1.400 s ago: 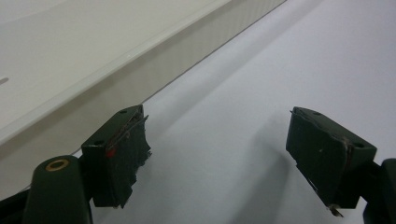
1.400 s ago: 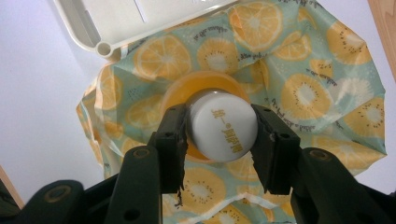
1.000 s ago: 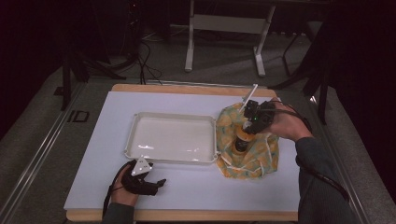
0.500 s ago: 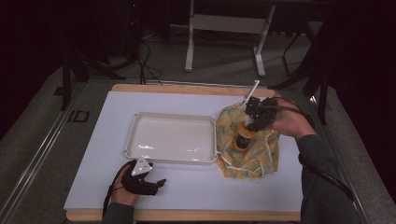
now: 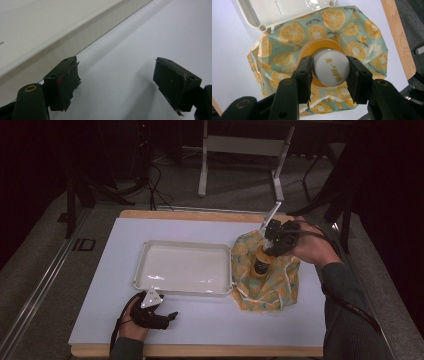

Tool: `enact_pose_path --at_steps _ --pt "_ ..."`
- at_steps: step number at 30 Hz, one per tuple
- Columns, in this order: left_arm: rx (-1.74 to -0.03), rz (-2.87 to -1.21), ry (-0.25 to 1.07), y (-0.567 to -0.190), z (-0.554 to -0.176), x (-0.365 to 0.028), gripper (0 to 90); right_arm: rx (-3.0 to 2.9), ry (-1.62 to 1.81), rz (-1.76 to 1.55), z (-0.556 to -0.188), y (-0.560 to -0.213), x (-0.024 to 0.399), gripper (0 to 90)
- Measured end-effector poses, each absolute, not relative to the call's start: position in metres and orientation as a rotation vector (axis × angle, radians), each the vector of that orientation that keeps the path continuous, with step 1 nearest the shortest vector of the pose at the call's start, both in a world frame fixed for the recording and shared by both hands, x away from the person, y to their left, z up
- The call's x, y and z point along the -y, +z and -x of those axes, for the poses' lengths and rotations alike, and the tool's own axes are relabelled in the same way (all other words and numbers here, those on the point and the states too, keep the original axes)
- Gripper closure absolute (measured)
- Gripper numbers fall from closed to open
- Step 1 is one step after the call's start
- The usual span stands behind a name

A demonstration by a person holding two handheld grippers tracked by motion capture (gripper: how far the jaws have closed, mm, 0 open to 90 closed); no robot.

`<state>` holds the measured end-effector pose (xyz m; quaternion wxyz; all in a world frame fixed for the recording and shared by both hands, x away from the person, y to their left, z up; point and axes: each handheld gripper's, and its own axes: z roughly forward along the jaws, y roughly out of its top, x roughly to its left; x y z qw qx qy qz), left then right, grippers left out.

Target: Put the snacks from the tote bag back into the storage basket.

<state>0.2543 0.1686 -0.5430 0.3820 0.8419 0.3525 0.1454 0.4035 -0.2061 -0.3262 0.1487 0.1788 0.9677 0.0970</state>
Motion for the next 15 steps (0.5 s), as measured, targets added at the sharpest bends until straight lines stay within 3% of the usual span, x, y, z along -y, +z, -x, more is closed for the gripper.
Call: enact_pose_path --at_steps 15 --pt "-0.900 -2.147 0.370 -0.543 -0.254 -0.169 20.6 -2.732 0.247 -0.502 -0.403 -0.313 0.204 58.6"
